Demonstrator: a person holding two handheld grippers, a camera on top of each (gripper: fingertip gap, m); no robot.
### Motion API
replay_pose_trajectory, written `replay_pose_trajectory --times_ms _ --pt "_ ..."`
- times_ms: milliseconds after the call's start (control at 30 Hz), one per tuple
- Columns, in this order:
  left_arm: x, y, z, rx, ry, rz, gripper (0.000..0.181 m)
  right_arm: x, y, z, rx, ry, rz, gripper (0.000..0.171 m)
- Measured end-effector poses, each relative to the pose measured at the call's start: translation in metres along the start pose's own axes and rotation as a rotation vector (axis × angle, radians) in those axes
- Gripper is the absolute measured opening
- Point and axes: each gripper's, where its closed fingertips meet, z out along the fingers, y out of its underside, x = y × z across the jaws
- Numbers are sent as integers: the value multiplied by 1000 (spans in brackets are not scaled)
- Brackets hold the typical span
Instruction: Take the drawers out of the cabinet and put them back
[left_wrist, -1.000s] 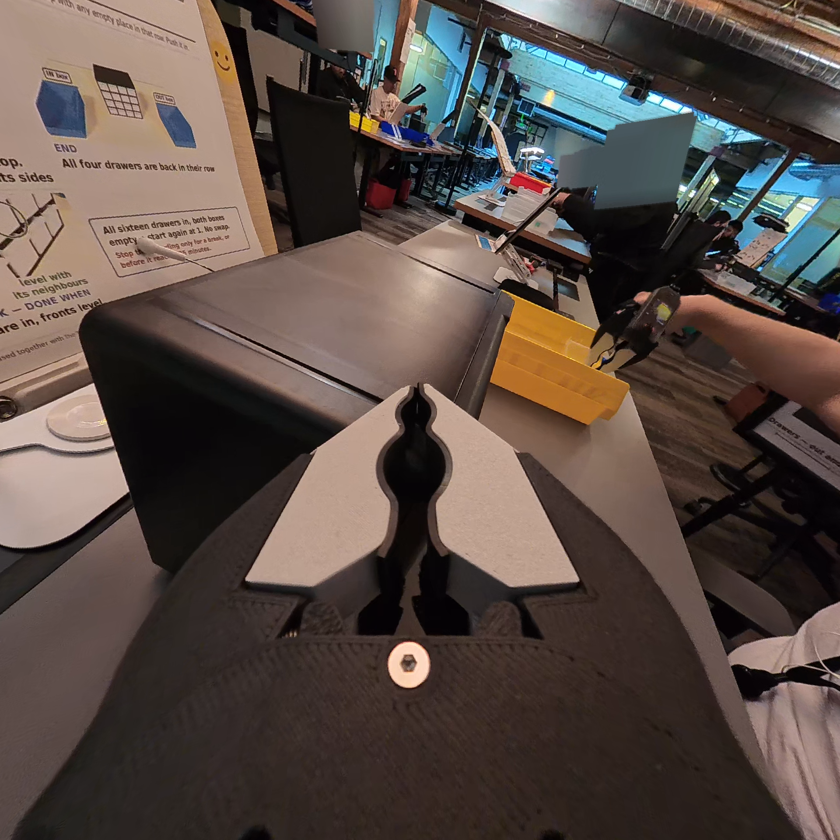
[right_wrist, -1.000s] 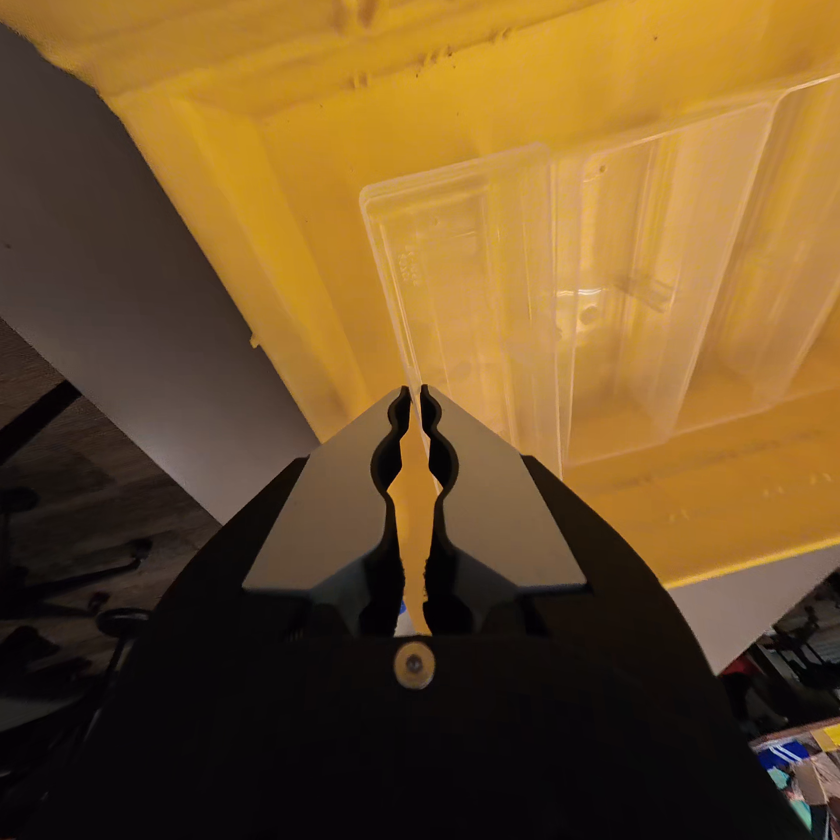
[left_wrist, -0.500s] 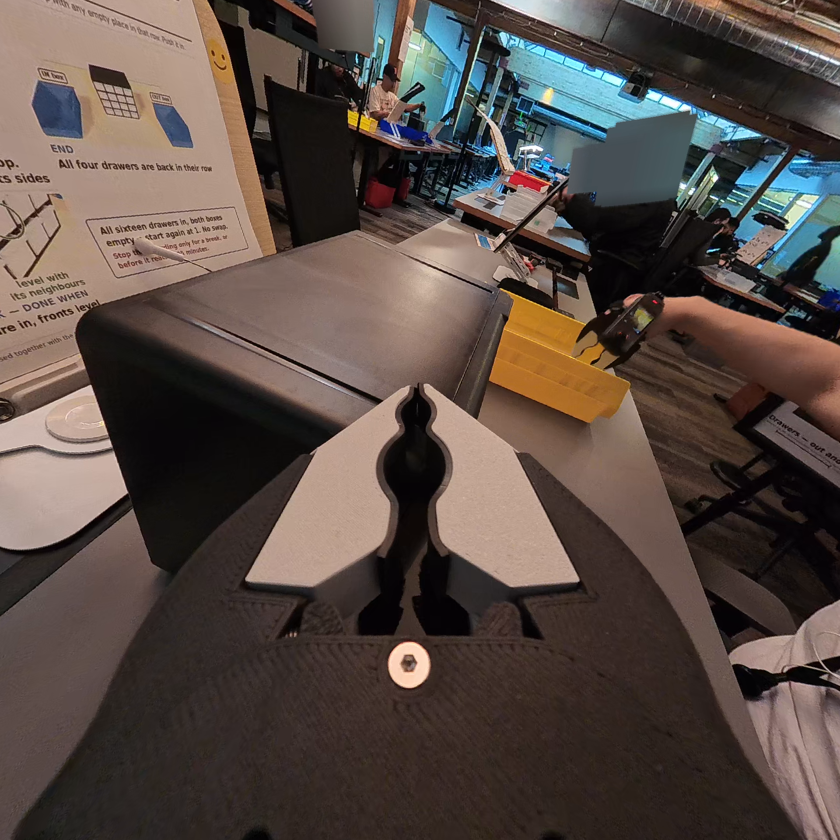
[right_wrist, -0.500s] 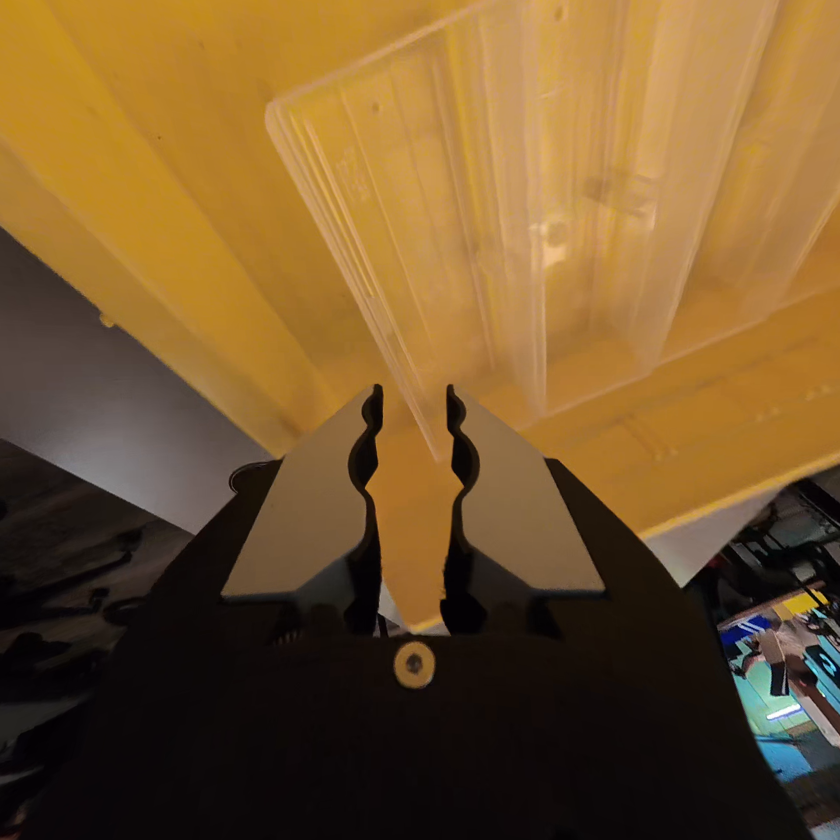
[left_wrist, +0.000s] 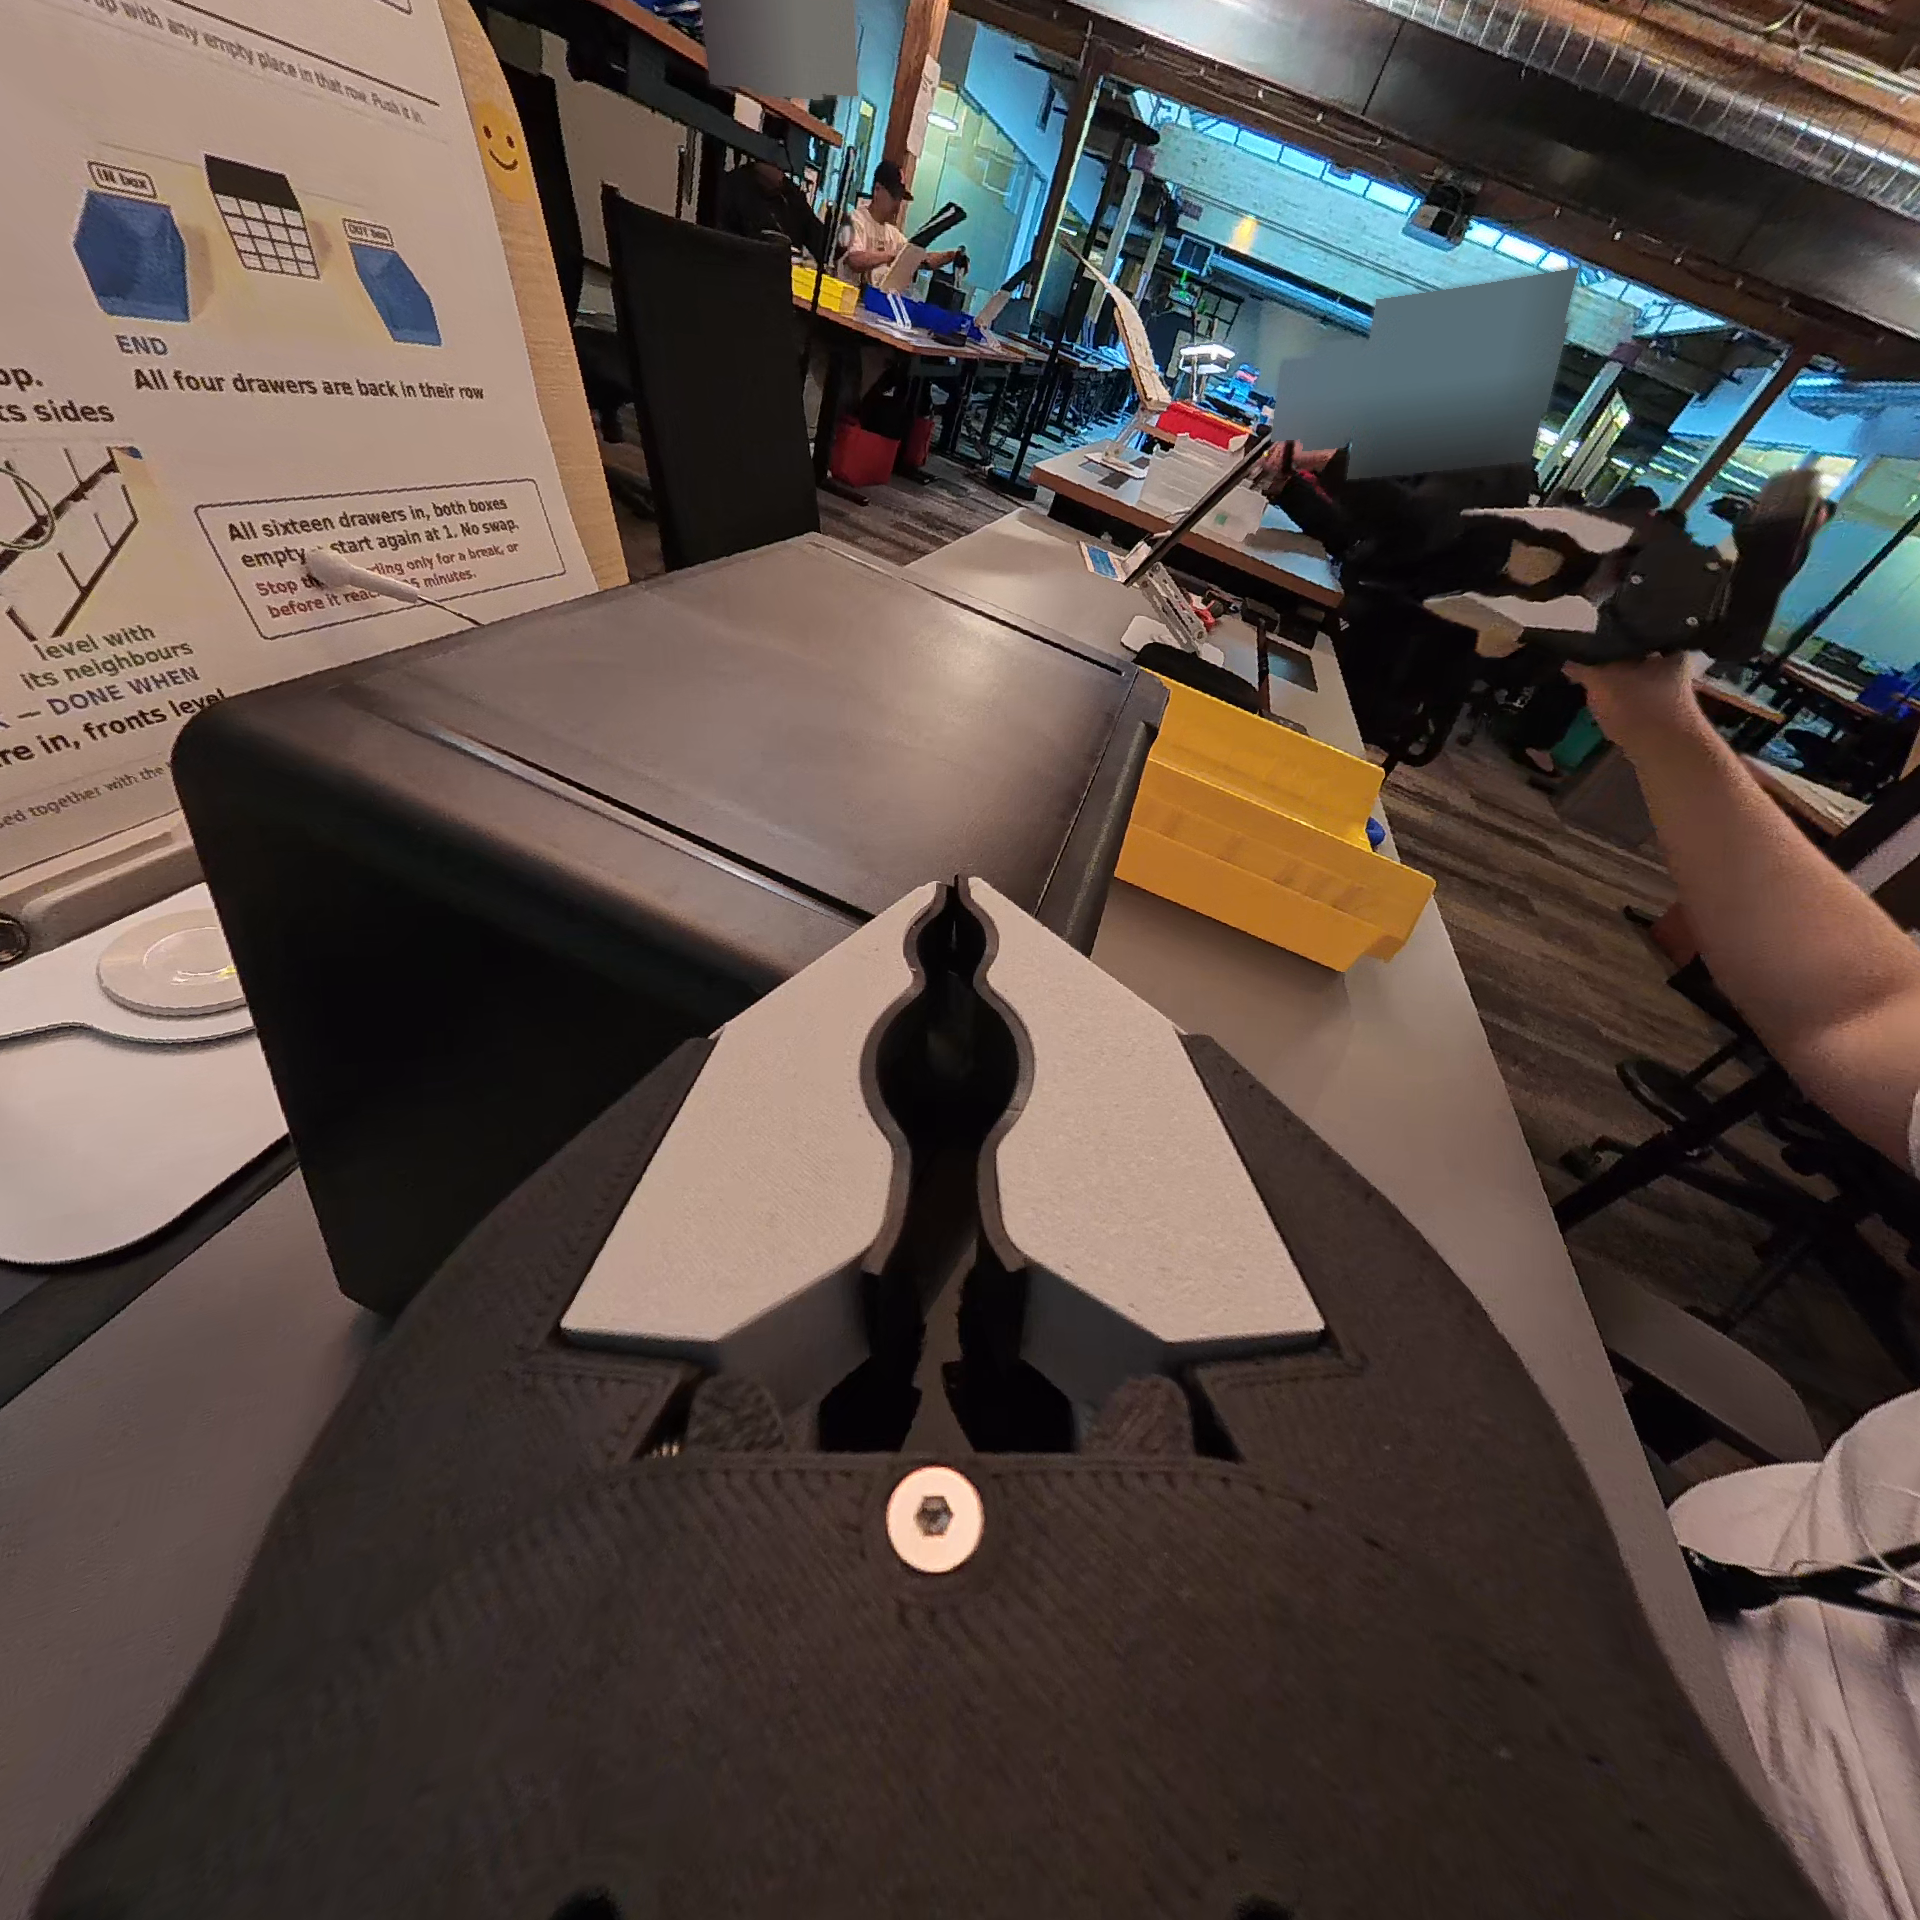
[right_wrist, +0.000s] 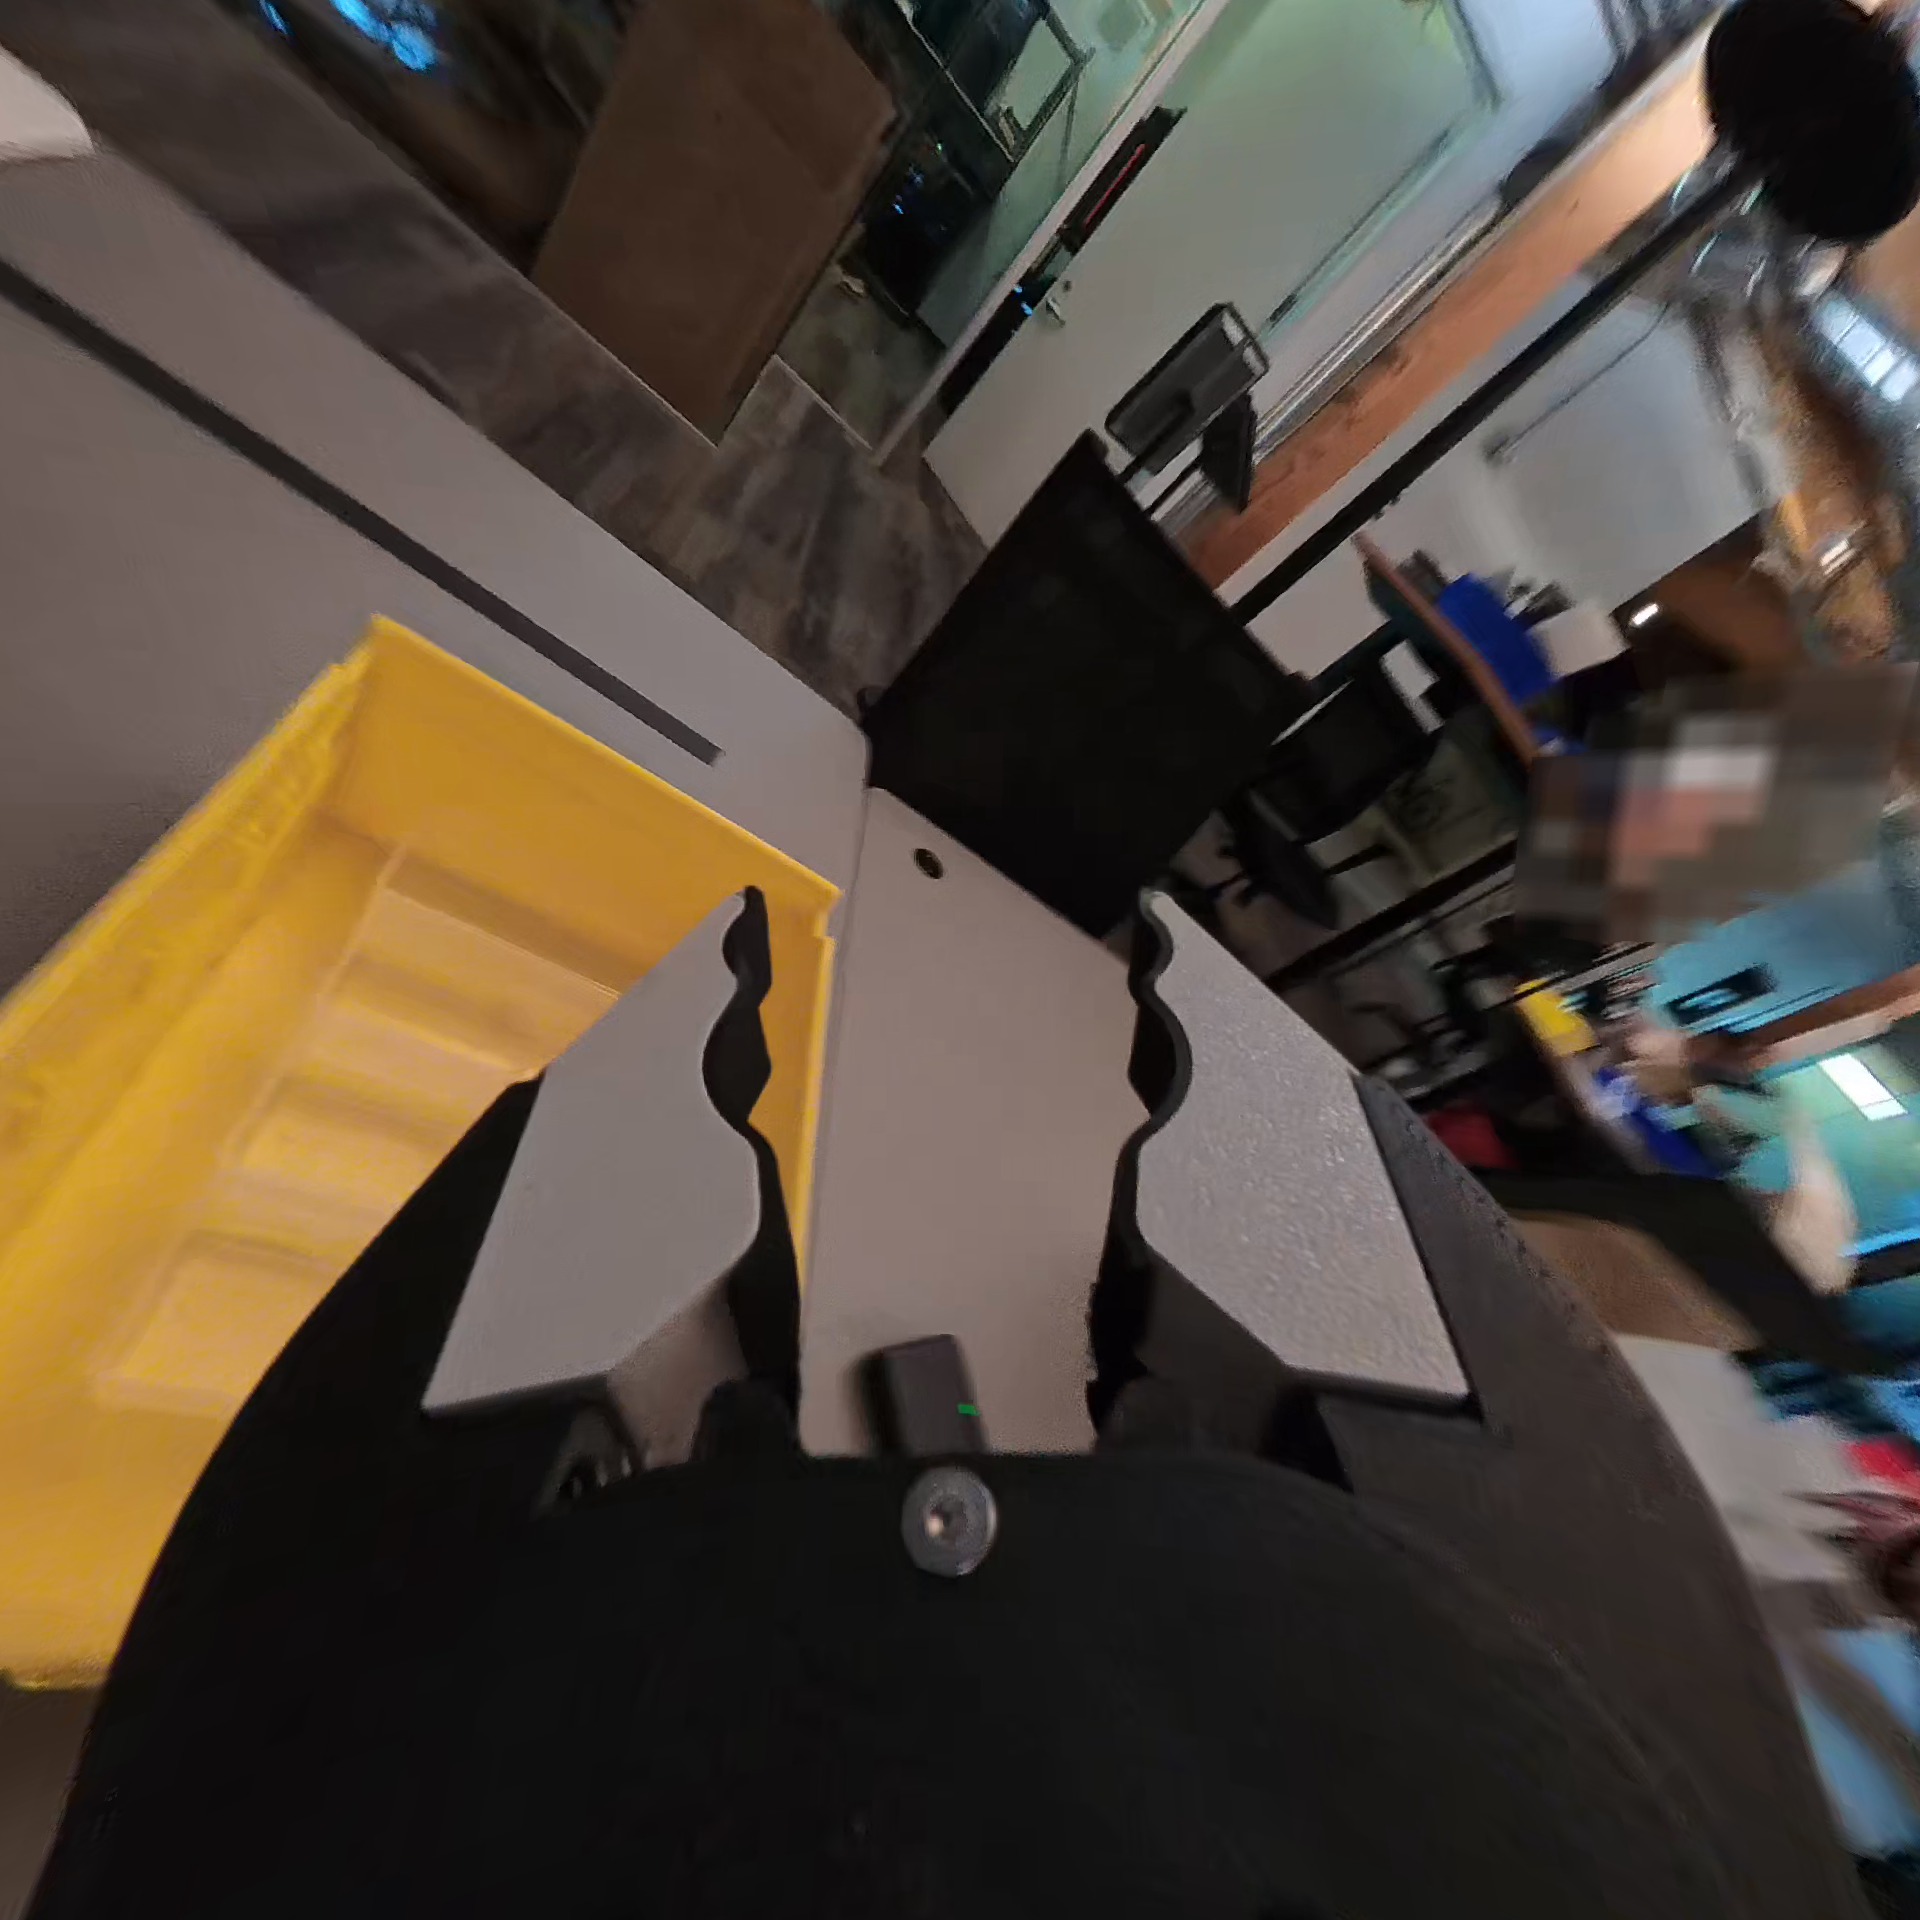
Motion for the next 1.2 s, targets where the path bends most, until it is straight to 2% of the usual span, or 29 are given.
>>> replay_pose_trajectory --times_ms 67,133,200,267,367,433,533,600,667,700,733,767,900,933,1000,1033,1100,1133,1200 --pt "0 0 0 0 -1 -1 0 -5 -2 9 31 -37 126 68" --pt "0 0 0 0 -2 -1 0 -1 -6 15 71 -7 179 46" --pt "0 0 0 -3 -5 1 0 -2 1 22 55 -22 234 33" --pt "-1 0 0 -9 -19 4 0 -18 17 32 3 -153 312 35" --pt "-5 -9 -6 38 -82 -21 0 -15 69 50 -186 -149 390 28" --pt "1 -32 -19 150 -117 -82 0 -11 99 57 -276 -128 384 29" --pt "38 -63 -40 290 -161 -47 0 -14 135 63 -418 -166 431 34" --pt "69 -68 -48 298 -223 8 1 -23 150 65 -503 -249 489 41" --pt "94 -64 -55 273 -311 34 24 -32 160 65 -570 -339 535 42" --pt "98 -61 -64 271 -402 23 57 -40 161 64 -598 -397 553 42" --pt "98 -58 -79 275 -504 11 90 -46 163 64 -623 -439 566 43" --pt "99 -53 -99 282 -594 1 97 -50 168 63 -659 -460 566 44" --pt "103 -19 -211 255 -924 -65 100 -74 202 52 -845 -543 523 39" --pt "100 -7 -245 221 -1031 -71 98 -83 209 47 -888 -581 528 31" --pt "84 27 -314 73 -1253 -74 96 -96 203 42 -870 -667 589 3" --pt "75 44 -345 -2 -1324 -73 96 -96 203 39 -872 -668 572 2" --pt "57 64 -397 1 -1377 -24 95 -97 205 27 -885 -642 489 2" --pt "50 79 -411 14 -1336 -55 85 -100 204 20 -897 -631 474 2" --pt "41 119 -422 -1 -1202 -244 94 -108 199 5 -923 -603 508 2"
